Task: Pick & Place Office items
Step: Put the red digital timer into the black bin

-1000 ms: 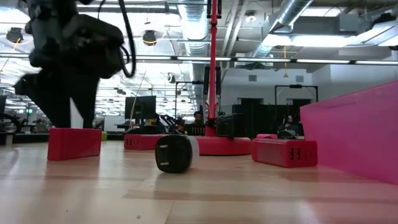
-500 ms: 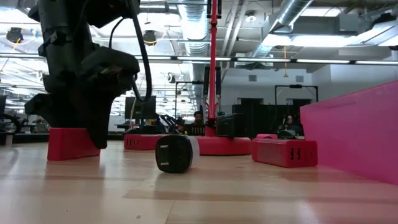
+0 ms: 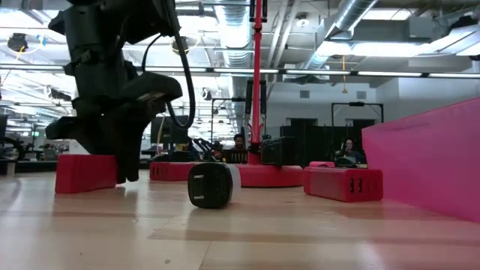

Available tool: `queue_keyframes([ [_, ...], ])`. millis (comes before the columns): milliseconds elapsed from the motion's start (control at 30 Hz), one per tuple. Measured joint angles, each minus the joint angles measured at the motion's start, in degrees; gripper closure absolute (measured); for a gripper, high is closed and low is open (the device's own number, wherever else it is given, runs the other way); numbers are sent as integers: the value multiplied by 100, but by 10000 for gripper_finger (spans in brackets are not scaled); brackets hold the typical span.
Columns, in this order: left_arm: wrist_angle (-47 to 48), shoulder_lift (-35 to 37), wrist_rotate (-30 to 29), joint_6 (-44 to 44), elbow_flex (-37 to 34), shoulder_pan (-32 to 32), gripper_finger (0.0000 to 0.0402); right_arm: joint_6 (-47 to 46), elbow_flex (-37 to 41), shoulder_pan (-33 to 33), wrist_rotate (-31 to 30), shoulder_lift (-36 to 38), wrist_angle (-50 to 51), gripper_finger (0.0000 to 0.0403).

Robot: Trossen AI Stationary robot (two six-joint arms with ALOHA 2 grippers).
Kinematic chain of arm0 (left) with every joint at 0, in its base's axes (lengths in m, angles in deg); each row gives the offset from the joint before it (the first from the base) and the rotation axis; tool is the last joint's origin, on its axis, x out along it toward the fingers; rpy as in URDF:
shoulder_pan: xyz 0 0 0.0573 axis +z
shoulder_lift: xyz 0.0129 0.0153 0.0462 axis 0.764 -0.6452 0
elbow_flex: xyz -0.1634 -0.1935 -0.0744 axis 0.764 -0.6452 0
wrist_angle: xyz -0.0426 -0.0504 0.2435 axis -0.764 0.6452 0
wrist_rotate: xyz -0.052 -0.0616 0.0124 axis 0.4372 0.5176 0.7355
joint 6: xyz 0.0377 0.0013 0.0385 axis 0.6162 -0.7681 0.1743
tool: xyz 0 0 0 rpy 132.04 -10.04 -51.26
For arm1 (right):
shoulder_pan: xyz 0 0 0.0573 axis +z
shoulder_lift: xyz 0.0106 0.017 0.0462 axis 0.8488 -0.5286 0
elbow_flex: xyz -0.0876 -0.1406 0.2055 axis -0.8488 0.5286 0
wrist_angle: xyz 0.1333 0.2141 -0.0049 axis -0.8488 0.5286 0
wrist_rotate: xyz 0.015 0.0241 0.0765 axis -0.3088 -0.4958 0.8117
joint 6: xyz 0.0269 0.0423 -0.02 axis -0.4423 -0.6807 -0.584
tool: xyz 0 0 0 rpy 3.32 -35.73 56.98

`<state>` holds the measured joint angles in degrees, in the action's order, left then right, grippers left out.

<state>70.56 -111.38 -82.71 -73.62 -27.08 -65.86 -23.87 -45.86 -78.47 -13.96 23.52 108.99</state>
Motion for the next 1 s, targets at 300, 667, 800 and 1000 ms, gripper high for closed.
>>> queue_keyframes([
  [300, -61, 0, 147, 48, -2, -50, 338, -1, 0, 0, 0, 1, 2, 196],
  [667, 21, 1245, -696, 2635, -9, -27, 170, 1, 0, 1, 0, 1, -5, 196],
  [800, -20, 1742, -76, 5245, -7, -68, 140, 15, 0, 1, 0, 1, 52, 196],
  [1000, 584, 2051, 291, 8365, -7, -81, 128, -107, 0, 0, -21, 1, 142, 196],
])
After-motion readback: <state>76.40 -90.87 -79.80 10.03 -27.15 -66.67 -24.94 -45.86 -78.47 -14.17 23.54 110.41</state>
